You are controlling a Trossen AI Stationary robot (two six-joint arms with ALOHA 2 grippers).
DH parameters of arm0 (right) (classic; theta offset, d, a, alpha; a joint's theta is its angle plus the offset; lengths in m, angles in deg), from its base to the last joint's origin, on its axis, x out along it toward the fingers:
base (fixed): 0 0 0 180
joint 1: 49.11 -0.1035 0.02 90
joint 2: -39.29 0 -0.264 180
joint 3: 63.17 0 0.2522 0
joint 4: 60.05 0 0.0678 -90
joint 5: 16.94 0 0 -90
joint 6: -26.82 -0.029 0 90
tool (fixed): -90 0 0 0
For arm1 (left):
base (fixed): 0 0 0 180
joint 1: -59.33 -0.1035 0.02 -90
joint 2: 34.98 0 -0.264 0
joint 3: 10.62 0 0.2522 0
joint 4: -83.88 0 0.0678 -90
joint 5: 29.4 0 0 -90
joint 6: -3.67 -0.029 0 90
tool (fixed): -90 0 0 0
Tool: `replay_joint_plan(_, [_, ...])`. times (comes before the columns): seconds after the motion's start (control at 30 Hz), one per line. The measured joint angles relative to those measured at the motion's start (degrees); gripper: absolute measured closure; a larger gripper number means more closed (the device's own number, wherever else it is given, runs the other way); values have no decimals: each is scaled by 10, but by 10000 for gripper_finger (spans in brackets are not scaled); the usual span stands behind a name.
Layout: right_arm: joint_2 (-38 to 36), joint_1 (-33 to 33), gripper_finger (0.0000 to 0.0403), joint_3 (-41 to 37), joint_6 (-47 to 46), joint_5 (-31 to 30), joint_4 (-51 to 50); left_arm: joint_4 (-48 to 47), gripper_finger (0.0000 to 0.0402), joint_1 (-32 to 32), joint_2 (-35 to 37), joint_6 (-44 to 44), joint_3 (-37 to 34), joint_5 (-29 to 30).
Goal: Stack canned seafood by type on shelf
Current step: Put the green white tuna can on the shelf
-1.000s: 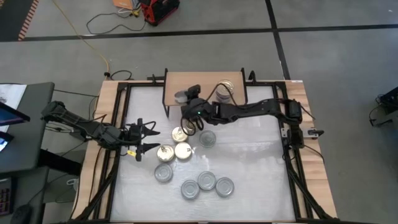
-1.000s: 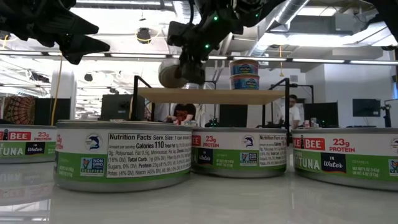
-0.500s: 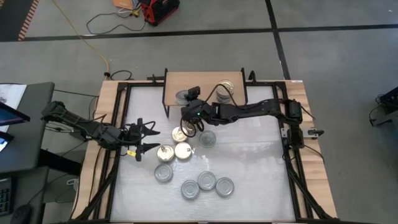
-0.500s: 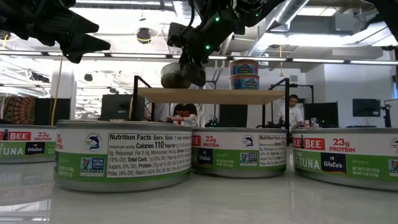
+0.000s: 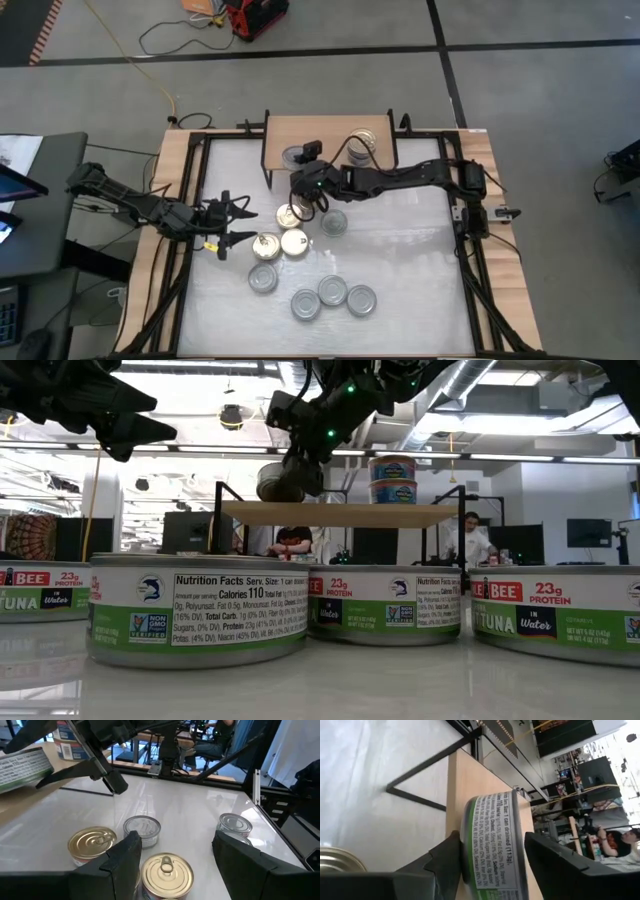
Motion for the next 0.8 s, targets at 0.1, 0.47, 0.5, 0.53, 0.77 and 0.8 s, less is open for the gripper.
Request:
replay_joint_plan(0.1, [0, 5, 138, 0, -11, 6, 1, 0, 168, 0, 0, 0, 0, -1])
replay_joint_plan(0.47, [-1, -5, 131, 14, -13, 11, 1, 0, 168, 0, 0, 0, 0, -11])
replay_joint_plan(0.5, [-1, -4, 131, 15, -18, 12, -1, 1, 168, 0, 0, 0, 0, -12])
replay_joint_plan(0.53, [-1, -4, 131, 15, -18, 13, 0, 2, 168, 0, 0, 0, 0, -13])
replay_joint_plan(0.77, [-1, -10, 131, 15, -14, 6, 2, 1, 168, 0, 0, 2, 0, -18])
replay_joint_plan(0.8, [-1, -11, 131, 15, -13, 6, 1, 1, 168, 0, 0, 2, 0, -18])
